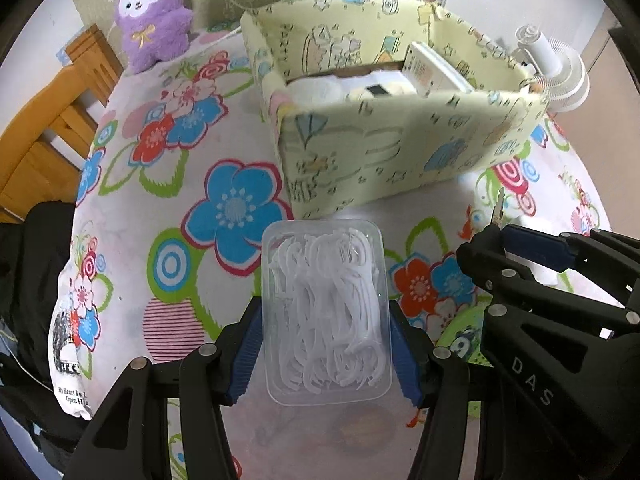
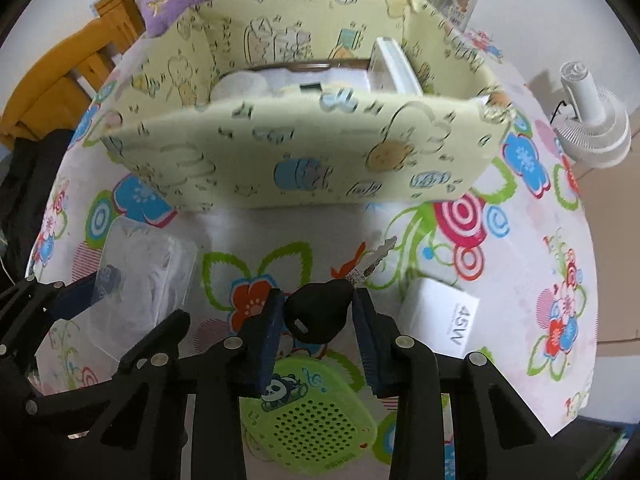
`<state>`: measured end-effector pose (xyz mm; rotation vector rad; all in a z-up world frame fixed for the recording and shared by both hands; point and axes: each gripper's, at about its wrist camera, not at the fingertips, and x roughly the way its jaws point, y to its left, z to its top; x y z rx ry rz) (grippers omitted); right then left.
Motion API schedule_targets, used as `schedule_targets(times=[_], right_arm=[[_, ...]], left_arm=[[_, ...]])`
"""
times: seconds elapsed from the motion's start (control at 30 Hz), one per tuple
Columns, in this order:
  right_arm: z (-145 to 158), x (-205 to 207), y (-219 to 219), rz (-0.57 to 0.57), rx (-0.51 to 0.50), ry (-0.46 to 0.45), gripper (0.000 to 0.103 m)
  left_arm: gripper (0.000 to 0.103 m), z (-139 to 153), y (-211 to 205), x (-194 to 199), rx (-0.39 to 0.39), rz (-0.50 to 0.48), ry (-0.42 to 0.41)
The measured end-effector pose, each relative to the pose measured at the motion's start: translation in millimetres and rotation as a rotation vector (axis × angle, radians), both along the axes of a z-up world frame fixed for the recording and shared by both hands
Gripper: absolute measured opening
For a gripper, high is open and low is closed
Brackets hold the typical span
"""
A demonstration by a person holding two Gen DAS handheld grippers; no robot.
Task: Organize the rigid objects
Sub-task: 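Lift the floss pick box and key fob off the table with both tools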
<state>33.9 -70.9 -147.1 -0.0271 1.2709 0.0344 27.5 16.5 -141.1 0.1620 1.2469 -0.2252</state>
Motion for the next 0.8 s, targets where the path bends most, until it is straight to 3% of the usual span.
schedule_targets(times=[0.8], right_arm=[[68.2, -9.4, -36.4, -0.013, 0.030, -0.104, 0.037]], left_arm=[[0.060, 63.4, -27.1, -10.4, 0.015, 0.002, -0.109]])
